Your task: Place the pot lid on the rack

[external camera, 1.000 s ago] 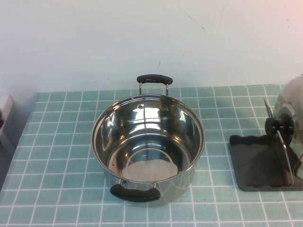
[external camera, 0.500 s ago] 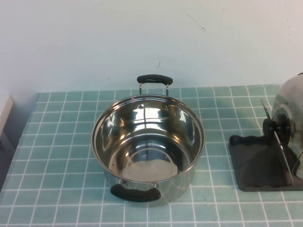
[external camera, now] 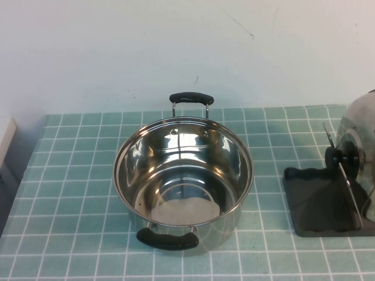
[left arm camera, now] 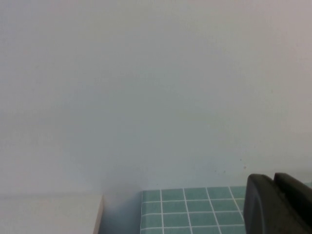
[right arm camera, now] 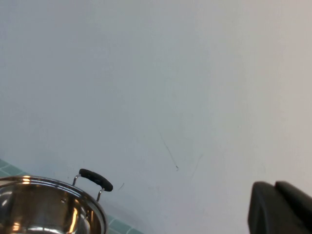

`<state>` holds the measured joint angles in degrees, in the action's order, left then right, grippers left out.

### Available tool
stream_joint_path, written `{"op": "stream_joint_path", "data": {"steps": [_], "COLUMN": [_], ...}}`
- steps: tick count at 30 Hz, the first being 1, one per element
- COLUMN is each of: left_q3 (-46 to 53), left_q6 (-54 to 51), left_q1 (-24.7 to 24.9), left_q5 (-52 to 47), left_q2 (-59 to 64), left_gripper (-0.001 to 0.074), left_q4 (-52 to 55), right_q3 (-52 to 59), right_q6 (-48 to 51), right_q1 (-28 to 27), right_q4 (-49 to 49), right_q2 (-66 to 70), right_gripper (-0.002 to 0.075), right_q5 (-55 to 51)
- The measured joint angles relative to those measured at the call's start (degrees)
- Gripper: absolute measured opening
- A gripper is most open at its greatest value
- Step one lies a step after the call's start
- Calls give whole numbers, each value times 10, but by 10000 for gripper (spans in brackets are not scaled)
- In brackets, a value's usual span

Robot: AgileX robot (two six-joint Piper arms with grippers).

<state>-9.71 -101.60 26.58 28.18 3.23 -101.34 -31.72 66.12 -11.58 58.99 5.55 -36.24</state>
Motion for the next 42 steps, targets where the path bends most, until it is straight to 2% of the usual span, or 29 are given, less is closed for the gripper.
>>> {"op": "stream_joint_path", "data": {"steps": [10, 17, 19, 23, 25, 29, 36, 42], "left_q3": [8, 8, 8, 8, 8, 8, 8, 8], "left_q6": [0, 0, 0, -1, -1, -1, -1, -1], "left_q1": [0, 0, 0, 0, 0, 0, 0, 0], "left_q5": [0, 0, 0, 0, 0, 0, 0, 0], "left_q2": [0, 0, 0, 0, 0, 0, 0, 0], "left_gripper": [-1, -1, -1, -1, -1, -1, -1, -1], "left_q4": [0, 0, 0, 0, 0, 0, 0, 0], "right_q3": [55, 150, 183, 266, 302, 333, 333, 333], "right_q6": [1, -15, -83, -382, -473, -526, -545, -602], "right_q1": [0, -1, -1, -1, -1, 9, 90, 104], "right_q4": [-7, -129, -219, -490, -561, -590, -596, -598], "right_q2": [0, -8, -22, -55, -60, -62, -63, -63], "right_gripper": [-1, -1, -1, -1, -1, -1, -1, -1], "right_q5": [3, 146, 186, 210, 217, 209, 173, 173]}}
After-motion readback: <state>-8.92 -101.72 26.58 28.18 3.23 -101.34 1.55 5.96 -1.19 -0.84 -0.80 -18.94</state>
